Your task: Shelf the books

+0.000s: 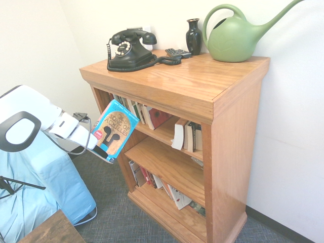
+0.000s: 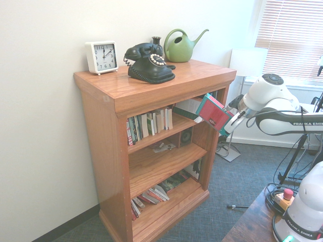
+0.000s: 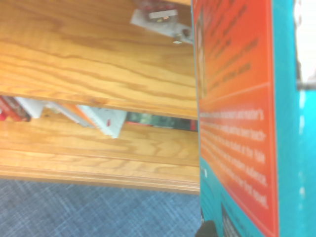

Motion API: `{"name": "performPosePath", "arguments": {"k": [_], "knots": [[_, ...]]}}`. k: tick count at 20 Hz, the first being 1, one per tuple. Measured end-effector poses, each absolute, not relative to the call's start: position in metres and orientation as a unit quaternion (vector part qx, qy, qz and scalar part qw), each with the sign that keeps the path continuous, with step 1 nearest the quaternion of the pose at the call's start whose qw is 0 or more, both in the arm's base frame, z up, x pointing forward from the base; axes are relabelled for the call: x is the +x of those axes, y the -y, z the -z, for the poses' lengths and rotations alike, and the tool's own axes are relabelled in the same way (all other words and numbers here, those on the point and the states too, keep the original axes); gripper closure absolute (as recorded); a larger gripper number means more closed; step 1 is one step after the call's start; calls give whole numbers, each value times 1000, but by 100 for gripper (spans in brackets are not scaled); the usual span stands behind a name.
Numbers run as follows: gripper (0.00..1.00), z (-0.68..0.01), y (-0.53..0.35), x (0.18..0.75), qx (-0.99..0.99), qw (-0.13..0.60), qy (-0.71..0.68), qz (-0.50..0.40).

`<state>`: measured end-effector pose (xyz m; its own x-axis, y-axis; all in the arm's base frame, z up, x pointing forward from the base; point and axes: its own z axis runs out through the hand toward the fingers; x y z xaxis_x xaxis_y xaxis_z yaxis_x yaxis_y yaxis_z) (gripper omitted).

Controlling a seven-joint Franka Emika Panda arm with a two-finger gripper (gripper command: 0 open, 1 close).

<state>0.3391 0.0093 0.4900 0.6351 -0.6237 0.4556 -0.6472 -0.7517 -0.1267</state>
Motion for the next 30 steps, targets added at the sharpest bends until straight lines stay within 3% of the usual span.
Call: {"name": "performPosePath", "arguments": {"k": [23,30], "knots": [[100,-385,6,423,905,0,325,-276],[100,-384,10,451,900,12,323,-292]]}}
